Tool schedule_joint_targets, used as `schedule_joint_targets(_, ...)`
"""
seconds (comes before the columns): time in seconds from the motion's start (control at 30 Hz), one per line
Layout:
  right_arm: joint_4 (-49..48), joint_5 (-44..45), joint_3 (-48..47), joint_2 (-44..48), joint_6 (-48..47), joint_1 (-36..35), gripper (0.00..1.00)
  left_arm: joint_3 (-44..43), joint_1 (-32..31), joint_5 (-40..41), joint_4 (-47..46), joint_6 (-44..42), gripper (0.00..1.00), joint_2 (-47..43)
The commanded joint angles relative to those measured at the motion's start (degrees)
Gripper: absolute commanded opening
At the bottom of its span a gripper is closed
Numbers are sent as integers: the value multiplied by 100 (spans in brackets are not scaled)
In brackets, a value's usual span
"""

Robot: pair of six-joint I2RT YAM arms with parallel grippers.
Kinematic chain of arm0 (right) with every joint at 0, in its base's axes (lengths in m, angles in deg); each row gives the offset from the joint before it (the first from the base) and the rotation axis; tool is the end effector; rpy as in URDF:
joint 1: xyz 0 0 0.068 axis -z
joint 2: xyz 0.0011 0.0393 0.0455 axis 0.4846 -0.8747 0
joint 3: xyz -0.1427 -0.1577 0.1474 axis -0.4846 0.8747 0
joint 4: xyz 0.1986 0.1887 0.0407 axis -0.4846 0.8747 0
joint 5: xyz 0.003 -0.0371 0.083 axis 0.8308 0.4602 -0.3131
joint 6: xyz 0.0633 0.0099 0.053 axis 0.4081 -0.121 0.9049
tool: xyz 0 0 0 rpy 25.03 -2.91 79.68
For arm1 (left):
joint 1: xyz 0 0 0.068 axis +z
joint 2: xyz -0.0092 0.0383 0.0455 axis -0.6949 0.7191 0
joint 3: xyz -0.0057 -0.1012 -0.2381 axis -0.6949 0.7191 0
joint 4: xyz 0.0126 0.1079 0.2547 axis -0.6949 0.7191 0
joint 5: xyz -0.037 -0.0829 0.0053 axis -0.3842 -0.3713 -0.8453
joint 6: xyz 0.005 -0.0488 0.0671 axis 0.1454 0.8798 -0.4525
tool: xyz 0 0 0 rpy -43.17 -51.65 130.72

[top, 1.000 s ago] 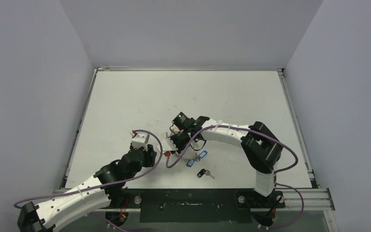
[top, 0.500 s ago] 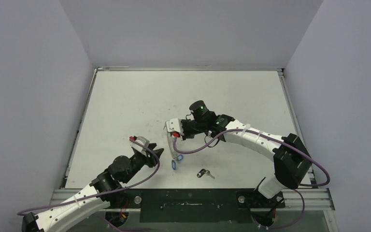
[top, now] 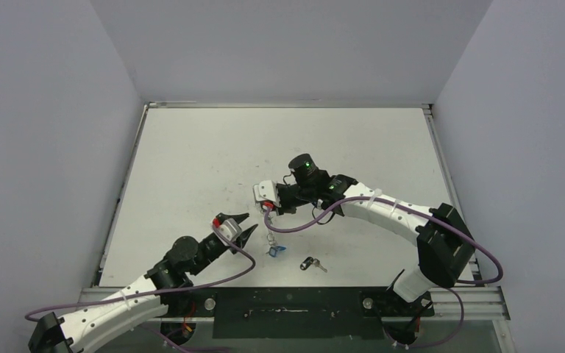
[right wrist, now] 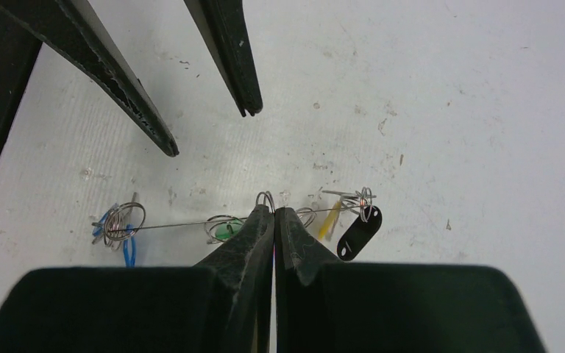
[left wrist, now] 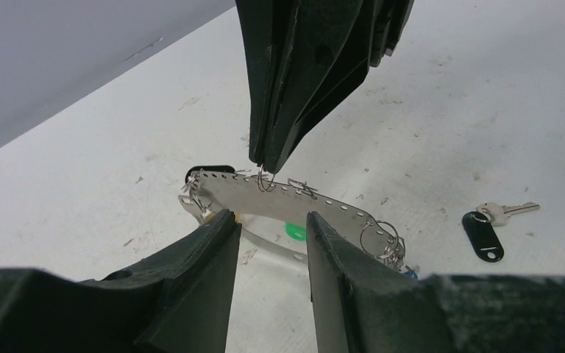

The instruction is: Put the keys on the keyring

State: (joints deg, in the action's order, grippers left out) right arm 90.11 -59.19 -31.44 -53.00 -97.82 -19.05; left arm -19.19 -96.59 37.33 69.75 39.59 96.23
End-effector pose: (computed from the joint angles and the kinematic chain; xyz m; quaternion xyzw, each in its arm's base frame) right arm 0.2161 0.3122 0.2210 -0.7122 0.4827 0.3362 0.3831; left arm 0.1297 -0.1585 0.1909 0.3222 0.6231 -0.2439 0.6697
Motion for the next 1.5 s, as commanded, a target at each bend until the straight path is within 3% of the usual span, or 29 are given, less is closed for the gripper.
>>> schedule_joint_targets(0.0, -166, -443, 8, 338, 8, 5, 0, -44, -16, -229, -920, -459, 39, 337)
schedule_joint_targets(0.2, -50, -539, 51, 420, -38, -14, 0, -88, -19, -440, -1326, -705, 43, 797)
schedule_joint_targets(0.63, 35, -662, 108, 557, -51, -113, 0, -138, -16, -499, -1664, -607, 39, 1355)
schedule_joint_targets(1.07, 210, -708, 88, 566, -149, -192, 0, -232, -16, -521, -2254, -549, 24, 2088)
schedule_joint_targets(1.47, 279, -713, 55, 482, -191, -242, 0, -264, -16, -717, -2350, -547, 15, 2187)
